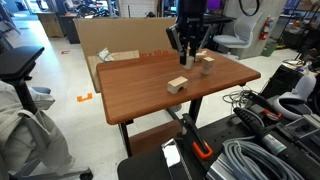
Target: Put the cylinder onto the wooden arch
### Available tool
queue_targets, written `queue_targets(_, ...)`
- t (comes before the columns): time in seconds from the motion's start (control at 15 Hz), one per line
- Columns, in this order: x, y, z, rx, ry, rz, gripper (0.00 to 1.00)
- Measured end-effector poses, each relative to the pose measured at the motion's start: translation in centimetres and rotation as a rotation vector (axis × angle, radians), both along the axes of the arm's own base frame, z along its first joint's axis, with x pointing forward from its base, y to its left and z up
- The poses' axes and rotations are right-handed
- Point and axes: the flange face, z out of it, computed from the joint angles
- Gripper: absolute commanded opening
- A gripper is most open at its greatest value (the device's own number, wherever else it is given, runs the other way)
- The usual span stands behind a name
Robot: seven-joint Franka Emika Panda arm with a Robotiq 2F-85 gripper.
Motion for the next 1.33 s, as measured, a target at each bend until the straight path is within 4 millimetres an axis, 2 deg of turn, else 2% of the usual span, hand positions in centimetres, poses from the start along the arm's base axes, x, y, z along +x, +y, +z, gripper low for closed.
queue_targets(0.53, -0.9, 2.5, -0.9, -0.008, 0.026, 0.062, 0.08)
queue_targets(1.33, -0.1, 3.3, -3.2, -0.046, 0.064, 0.122, 0.08)
